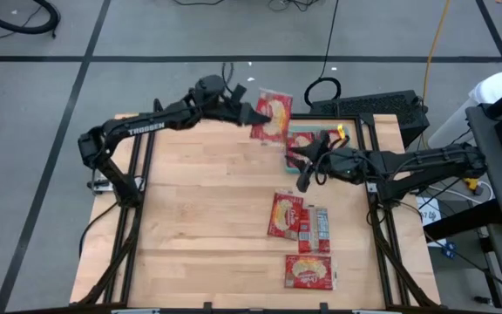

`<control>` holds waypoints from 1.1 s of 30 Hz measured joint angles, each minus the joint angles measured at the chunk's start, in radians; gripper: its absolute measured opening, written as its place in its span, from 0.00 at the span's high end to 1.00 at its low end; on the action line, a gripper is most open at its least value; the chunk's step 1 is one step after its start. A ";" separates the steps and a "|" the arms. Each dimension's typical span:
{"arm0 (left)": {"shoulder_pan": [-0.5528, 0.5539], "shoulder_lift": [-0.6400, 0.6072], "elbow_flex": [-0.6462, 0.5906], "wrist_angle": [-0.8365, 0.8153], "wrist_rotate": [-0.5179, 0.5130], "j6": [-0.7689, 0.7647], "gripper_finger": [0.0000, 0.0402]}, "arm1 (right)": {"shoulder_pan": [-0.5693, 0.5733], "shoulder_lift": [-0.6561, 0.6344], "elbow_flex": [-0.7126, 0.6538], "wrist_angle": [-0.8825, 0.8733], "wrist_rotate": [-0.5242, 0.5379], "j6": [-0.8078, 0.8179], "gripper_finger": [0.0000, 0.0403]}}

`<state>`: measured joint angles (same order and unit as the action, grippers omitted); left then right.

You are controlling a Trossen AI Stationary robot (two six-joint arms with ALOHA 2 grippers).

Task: Sort popcorn bags into baskets
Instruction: Put the red popcorn bag into the light blue bin

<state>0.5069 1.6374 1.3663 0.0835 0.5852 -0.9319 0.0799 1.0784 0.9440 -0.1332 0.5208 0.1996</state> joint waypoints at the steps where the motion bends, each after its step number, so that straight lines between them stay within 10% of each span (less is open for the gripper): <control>1: 0.019 -0.001 0.000 0.006 0.022 0.009 0.95 | 0.000 0.000 0.000 -0.011 -0.002 0.073 0.72; 10: 0.101 0.001 0.001 0.050 0.173 0.359 0.93 | -0.094 -0.001 0.000 -0.035 -0.034 1.067 0.71; 24: 0.007 0.002 0.001 0.048 0.116 0.396 0.92 | -0.446 -0.005 0.000 0.218 -0.549 1.001 0.40; 33: -0.019 0.002 0.001 0.047 -0.055 0.349 0.92 | -0.573 -0.001 0.000 0.219 -0.745 0.861 0.48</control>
<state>0.4876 1.6390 1.3670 0.1303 0.5297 -0.5826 -0.4934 1.0775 0.9443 0.0858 -0.2241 1.0602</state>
